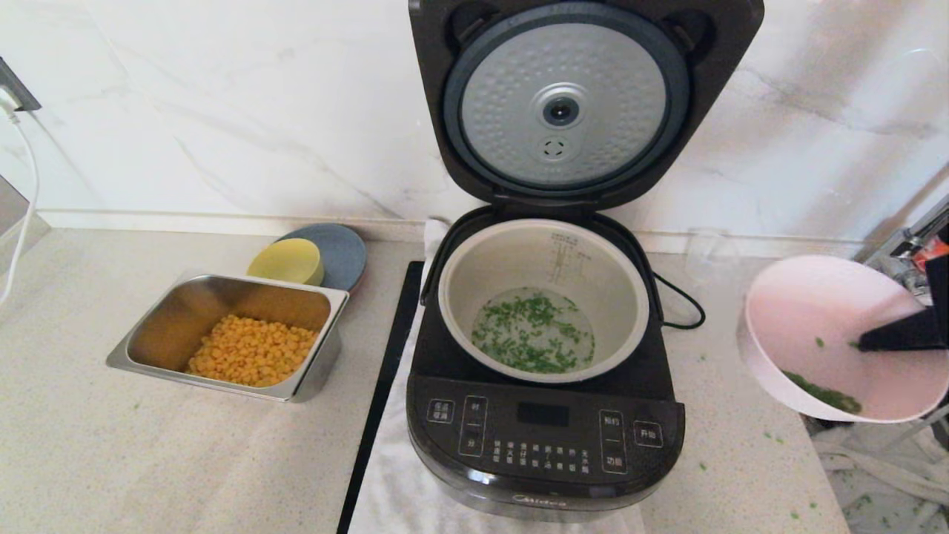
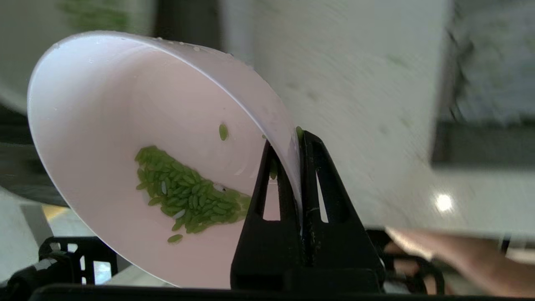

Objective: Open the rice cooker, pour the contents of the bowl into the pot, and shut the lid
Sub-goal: Fill a bowl with water from the tap

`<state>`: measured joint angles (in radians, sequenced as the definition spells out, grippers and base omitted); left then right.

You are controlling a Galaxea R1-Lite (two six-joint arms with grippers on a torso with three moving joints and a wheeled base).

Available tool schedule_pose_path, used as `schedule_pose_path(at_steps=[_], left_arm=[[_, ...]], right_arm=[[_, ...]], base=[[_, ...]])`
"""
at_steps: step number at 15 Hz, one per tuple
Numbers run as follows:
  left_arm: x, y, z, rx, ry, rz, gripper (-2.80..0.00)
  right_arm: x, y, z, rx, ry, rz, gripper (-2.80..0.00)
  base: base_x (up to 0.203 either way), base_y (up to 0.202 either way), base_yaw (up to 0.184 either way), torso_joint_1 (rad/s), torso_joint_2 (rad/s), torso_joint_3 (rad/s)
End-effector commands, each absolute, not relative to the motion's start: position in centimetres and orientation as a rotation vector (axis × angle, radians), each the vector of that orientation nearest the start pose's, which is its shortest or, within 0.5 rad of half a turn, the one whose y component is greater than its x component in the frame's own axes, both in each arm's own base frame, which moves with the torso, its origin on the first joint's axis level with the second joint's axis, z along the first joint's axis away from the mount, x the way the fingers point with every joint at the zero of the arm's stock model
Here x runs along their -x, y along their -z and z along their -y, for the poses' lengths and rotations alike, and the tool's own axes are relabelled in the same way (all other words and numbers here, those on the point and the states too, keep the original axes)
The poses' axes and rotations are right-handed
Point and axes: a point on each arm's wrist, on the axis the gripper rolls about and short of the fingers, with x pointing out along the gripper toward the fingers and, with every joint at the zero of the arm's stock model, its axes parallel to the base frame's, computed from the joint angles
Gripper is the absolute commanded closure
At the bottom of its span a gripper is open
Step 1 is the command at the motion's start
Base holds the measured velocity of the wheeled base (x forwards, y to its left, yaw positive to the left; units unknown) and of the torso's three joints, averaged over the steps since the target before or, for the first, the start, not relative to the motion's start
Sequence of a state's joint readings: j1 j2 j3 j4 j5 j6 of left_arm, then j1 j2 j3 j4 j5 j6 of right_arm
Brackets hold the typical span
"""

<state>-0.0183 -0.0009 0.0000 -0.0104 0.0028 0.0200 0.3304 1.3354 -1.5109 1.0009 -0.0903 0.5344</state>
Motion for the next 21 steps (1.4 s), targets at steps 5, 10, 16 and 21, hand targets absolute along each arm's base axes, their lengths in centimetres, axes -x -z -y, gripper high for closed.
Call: schedule_pose_path(at_steps=[5,10,16,21], left_arm=[[2.2,-7.4,0.0,-0.021,0.015,0.005,0.0],[2.2,-7.4,0.0,-0.021,0.015,0.005,0.0],[2.2,-7.4,0.0,-0.02,0.015,0.005,0.0],[2.2,-7.4,0.0,-0.02,0.015,0.006,0.0]], right_arm=[[-13.7,-28.5,3.3,-0.551,0.296,-0.864,0.0],[-14.5,-24.4,13.4,-0.807,0.43,-0.879,0.0],[-12.2,-17.6,24.4,-1.045,0.458,-0.841,0.0],[-9.9,-13.3,29.8,-1.137,0.469,-0.819,0.0]], base=[[0.0,0.0,0.0,0.0,0.0,0.0],[0.0,0.0,0.0,0.0,0.0,0.0],[0.0,0.0,0.0,0.0,0.0,0.0],[0.0,0.0,0.0,0.0,0.0,0.0]])
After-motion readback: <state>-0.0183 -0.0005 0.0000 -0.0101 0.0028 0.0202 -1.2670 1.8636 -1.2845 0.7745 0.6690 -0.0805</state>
